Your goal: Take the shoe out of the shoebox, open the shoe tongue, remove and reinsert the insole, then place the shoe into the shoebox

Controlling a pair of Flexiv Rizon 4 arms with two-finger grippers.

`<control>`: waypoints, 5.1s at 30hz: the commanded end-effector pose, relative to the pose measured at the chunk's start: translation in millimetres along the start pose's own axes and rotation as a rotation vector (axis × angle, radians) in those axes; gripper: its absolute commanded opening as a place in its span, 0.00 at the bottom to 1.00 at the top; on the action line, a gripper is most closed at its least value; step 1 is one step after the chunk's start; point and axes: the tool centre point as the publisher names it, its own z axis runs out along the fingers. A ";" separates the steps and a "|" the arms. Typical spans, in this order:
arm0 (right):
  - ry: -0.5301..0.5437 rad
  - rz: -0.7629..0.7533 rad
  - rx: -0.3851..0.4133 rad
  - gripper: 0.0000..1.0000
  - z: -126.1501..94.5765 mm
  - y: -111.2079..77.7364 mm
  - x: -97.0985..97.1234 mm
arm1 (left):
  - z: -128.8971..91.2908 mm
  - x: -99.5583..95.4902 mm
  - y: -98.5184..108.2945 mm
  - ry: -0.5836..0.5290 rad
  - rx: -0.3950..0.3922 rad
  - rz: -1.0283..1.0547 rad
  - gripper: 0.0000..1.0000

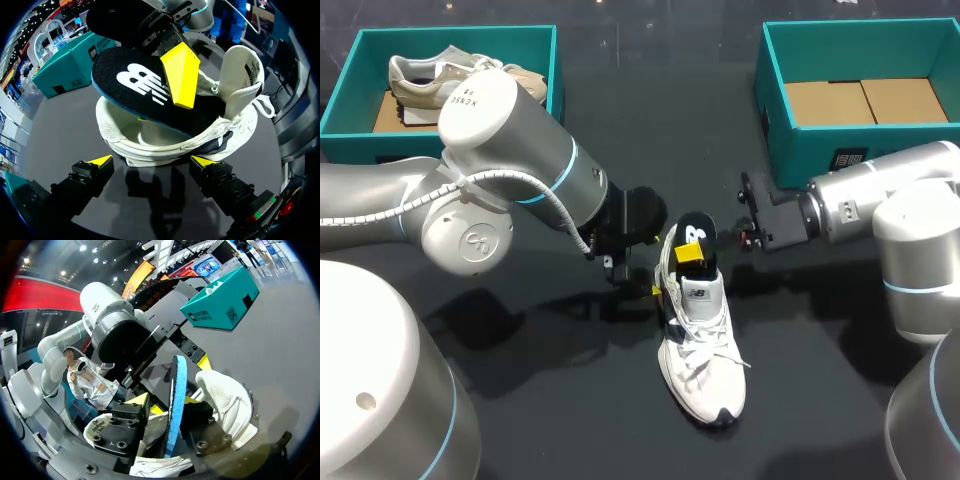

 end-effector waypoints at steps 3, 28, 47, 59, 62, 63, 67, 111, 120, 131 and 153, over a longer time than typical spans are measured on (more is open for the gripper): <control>-0.025 -0.005 0.012 0.24 -10.7 8.4 4.6 | 0.3 0.1 0.8 0.001 0.002 0.001 1.00; 0.018 0.134 0.030 0.00 7.6 -26.6 -0.4 | 0.3 0.1 0.8 0.001 0.002 0.001 1.00; -0.022 0.062 0.062 0.40 -6.0 4.5 -2.5 | 0.3 0.1 0.8 0.001 0.002 0.001 1.00; 0.002 0.125 0.050 0.00 1.0 -11.9 -13.0 | 0.3 0.1 0.8 0.001 0.002 0.001 1.00; 0.010 0.152 0.044 0.00 4.6 -21.7 -11.9 | 0.3 0.1 0.8 0.001 0.002 0.001 1.00; 0.013 0.160 0.042 0.00 5.6 -24.4 -11.1 | 0.3 0.1 0.8 0.001 0.002 0.001 1.00; 0.014 0.176 0.048 0.00 8.3 -28.5 -8.8 | 0.3 0.1 0.8 0.001 0.002 0.001 1.00; -0.210 0.252 0.171 0.49 -69.7 -0.2 -4.7 | -70.0 -16.7 21.5 0.054 0.000 0.175 1.00; -0.287 0.368 0.230 0.49 -109.2 3.6 -8.0 | -107.3 -28.4 41.7 0.122 -0.027 0.250 1.00; -0.329 0.514 0.378 0.49 -133.7 14.1 -7.2 | -151.0 -43.5 60.4 0.177 -0.044 0.298 1.00; -0.719 0.677 0.467 0.00 -106.7 41.1 23.8 | -240.3 -110.3 103.1 0.199 -0.071 0.452 1.00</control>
